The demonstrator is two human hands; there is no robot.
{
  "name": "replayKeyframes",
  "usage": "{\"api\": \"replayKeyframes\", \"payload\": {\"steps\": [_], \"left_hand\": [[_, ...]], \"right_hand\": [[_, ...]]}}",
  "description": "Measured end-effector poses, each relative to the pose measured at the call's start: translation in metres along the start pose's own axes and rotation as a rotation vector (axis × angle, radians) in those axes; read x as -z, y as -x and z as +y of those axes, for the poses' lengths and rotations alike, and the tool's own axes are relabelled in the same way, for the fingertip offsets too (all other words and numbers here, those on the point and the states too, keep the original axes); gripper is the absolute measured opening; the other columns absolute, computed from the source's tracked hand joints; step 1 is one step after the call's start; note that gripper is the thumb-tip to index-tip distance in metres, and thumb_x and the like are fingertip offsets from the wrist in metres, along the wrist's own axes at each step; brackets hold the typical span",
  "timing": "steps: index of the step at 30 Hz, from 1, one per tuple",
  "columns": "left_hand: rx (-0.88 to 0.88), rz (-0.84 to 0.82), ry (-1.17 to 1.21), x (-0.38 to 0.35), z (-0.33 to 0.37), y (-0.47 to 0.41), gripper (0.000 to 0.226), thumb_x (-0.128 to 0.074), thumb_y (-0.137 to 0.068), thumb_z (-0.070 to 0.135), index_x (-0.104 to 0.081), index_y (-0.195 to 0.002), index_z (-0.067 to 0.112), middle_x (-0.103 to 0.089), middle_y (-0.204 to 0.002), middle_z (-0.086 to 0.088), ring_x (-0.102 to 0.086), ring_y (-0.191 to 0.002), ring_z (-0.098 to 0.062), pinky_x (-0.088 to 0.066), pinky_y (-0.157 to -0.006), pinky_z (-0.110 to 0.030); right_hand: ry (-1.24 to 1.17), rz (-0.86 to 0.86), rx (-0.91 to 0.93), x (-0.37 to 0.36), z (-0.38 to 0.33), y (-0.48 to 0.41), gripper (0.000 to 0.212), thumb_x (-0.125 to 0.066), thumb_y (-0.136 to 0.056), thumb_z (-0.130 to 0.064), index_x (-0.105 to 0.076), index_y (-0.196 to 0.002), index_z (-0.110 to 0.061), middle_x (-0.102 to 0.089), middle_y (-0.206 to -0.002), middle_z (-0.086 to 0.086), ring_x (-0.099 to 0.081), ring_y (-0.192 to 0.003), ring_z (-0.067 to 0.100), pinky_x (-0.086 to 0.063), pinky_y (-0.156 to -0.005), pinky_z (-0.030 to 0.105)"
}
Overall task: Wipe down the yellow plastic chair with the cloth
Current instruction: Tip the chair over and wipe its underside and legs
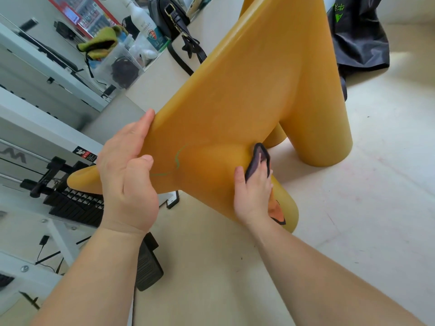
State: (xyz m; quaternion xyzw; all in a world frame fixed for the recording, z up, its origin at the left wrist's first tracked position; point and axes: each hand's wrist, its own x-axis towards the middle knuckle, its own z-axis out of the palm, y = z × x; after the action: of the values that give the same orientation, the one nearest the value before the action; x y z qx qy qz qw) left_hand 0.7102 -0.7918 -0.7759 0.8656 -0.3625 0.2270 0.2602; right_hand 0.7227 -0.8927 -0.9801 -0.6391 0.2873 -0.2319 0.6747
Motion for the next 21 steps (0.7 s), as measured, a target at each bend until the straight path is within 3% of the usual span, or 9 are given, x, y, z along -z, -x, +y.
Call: {"api": "replayKeyframes", "payload": {"steps": [3, 7, 10, 12, 14, 16, 18, 21], "left_hand": [[-0.016, -0.017, 0.001, 0.003, -0.002, 0.000, 0.059, -0.027, -0.084, 0.029, -0.046, -0.139, 0.036, -0.047, -0.129, 0.043, -0.043, -0.126, 0.006, -0.035, -0.112, -0.045], [-0.064, -0.057, -0.008, 0.009, -0.007, 0.001, 0.061, -0.023, -0.087, 0.023, -0.043, -0.145, 0.024, -0.047, -0.142, 0.019, -0.041, -0.136, -0.003, -0.033, -0.116, -0.042], [-0.050, -0.058, 0.049, 0.009, -0.006, 0.001, 0.062, -0.023, -0.086, 0.024, -0.047, -0.143, 0.018, -0.048, -0.144, 0.014, -0.042, -0.138, -0.007, -0.033, -0.115, -0.044], [-0.020, -0.050, 0.090, 0.008, -0.005, 0.000, 0.063, -0.024, -0.085, 0.025, -0.048, -0.143, 0.018, -0.050, -0.143, 0.014, -0.043, -0.137, -0.010, -0.033, -0.115, -0.046], [-0.036, -0.056, 0.046, 0.008, -0.004, 0.000, 0.063, -0.025, -0.086, 0.020, -0.048, -0.144, 0.014, -0.049, -0.142, 0.016, -0.043, -0.136, -0.006, -0.033, -0.115, -0.036], [-0.065, -0.069, -0.025, 0.009, -0.003, 0.000, 0.061, -0.026, -0.087, 0.006, -0.047, -0.145, 0.011, -0.047, -0.141, 0.018, -0.041, -0.135, 0.002, -0.030, -0.112, -0.023], [-0.083, -0.069, -0.054, 0.009, 0.000, 0.000, 0.063, -0.025, -0.086, -0.003, -0.046, -0.143, 0.013, -0.046, -0.139, 0.021, -0.040, -0.133, 0.007, -0.029, -0.109, -0.015], [-0.054, -0.039, -0.054, 0.007, 0.002, 0.001, 0.059, -0.022, -0.088, 0.013, -0.047, -0.141, 0.016, -0.052, -0.139, 0.010, -0.043, -0.132, 0.002, -0.032, -0.109, -0.018]], "right_hand": [[0.039, -0.068, 0.036, -0.001, -0.012, 0.011, 0.104, -0.016, -0.078, -0.082, -0.001, -0.163, -0.025, -0.005, -0.171, 0.005, 0.002, -0.155, 0.038, -0.003, -0.123, 0.060], [0.040, -0.230, 0.378, -0.013, -0.050, 0.065, 0.111, 0.001, -0.073, -0.096, 0.018, -0.159, -0.028, 0.020, -0.169, 0.005, 0.034, -0.149, 0.033, 0.017, -0.119, 0.056], [0.032, -0.286, 0.499, -0.018, -0.061, 0.074, 0.105, 0.000, -0.076, -0.094, 0.020, -0.158, -0.031, 0.024, -0.168, -0.001, 0.038, -0.148, 0.032, 0.020, -0.119, 0.054], [0.002, -0.198, 0.378, -0.016, -0.058, 0.054, 0.103, -0.010, -0.082, -0.087, 0.016, -0.159, -0.025, 0.017, -0.170, 0.004, 0.029, -0.152, 0.033, 0.016, -0.121, 0.056], [-0.040, -0.082, 0.099, -0.007, -0.053, 0.021, 0.103, -0.013, -0.075, -0.072, 0.011, -0.161, -0.022, 0.007, -0.171, 0.008, 0.013, -0.155, 0.036, 0.005, -0.122, 0.059], [-0.115, -0.105, -0.091, 0.006, -0.048, -0.006, 0.104, -0.005, -0.069, -0.073, 0.012, -0.161, -0.028, 0.004, -0.172, 0.002, 0.007, -0.156, 0.034, 0.001, -0.123, 0.057], [-0.084, -0.175, -0.090, 0.014, -0.048, -0.010, 0.106, -0.001, -0.068, -0.078, 0.012, -0.161, -0.028, 0.004, -0.172, 0.000, 0.009, -0.157, 0.033, 0.002, -0.124, 0.056], [-0.019, -0.255, 0.088, 0.011, -0.050, 0.023, 0.111, -0.006, -0.075, -0.085, 0.011, -0.161, -0.018, 0.013, -0.171, 0.002, 0.020, -0.155, 0.028, 0.008, -0.124, 0.052]]}}
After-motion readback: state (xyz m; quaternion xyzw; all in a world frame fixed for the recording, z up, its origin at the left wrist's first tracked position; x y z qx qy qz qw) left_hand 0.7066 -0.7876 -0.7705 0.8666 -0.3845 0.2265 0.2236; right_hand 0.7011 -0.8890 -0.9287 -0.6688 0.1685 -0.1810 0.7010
